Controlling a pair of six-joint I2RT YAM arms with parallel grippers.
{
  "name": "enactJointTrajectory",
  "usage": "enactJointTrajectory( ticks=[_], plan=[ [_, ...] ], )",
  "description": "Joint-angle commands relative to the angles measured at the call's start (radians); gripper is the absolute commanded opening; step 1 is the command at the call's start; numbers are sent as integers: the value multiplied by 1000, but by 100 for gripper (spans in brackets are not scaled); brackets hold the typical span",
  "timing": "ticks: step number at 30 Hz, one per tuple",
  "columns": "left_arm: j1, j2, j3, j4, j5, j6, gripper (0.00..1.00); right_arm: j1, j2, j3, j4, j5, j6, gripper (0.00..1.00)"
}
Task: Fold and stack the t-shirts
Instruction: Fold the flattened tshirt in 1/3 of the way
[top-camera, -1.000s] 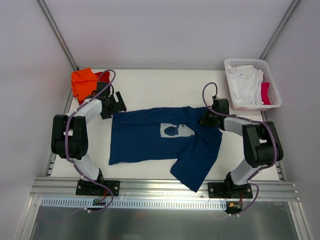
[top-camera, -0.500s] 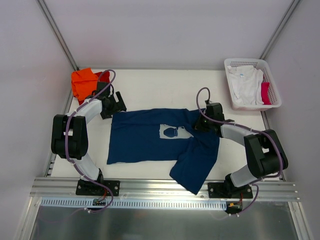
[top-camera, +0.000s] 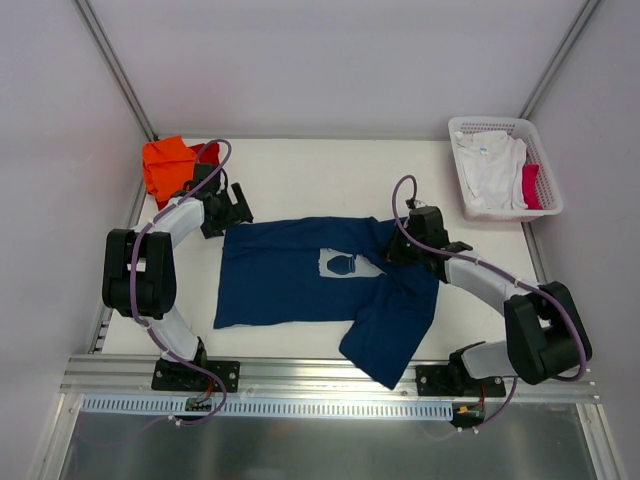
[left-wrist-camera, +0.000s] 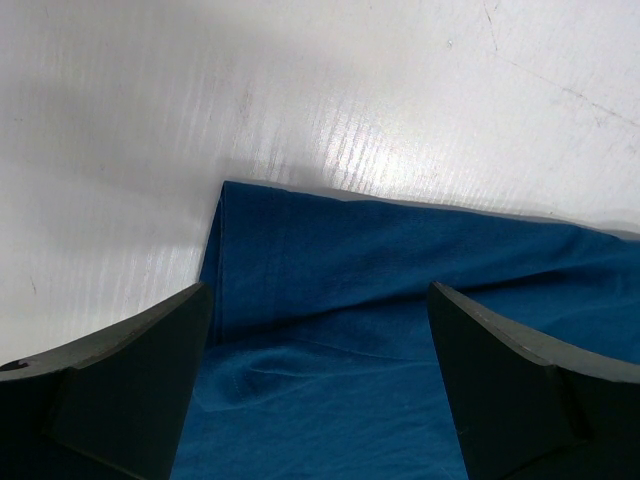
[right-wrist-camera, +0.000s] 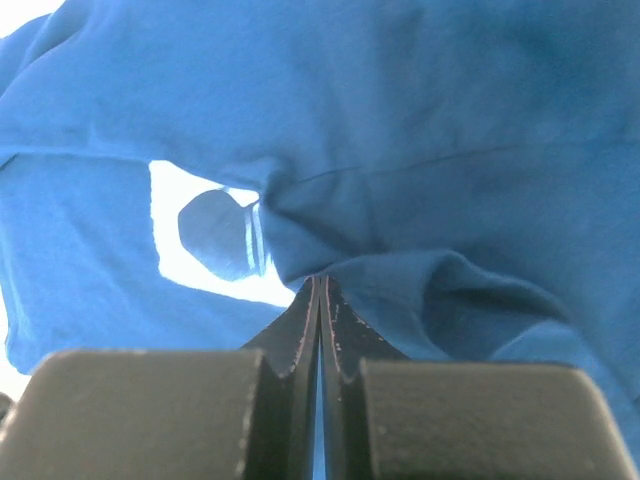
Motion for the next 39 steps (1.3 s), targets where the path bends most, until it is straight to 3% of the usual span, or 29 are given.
enactJointTrajectory(
  ticks=[1,10,15,23,28,32,39],
  plan=[
    [-9,-30,-6,12,8,16,89,36,-68,-13,-43,19,27,0],
    [-9,-40,-12,12,12,16,89,141,-134,-76,-71,46,72,0],
    [-9,-53,-20,12,10,16,89,151,-173,-29,-135,114,12,0],
    [-9,-68,-25,14,12,19,89,43,-93,123,-158,138,-76,0],
    [-9,-60,-19,14,12,19,89,-32,-27,150,-150,140,-89,9],
    [-9,-53,-14,14,13,21,89,-81,27,134,-112,106,-88,3],
    [-9,-46,-15,12,12,24,89,-125,96,90,-32,71,-89,1]
  ],
)
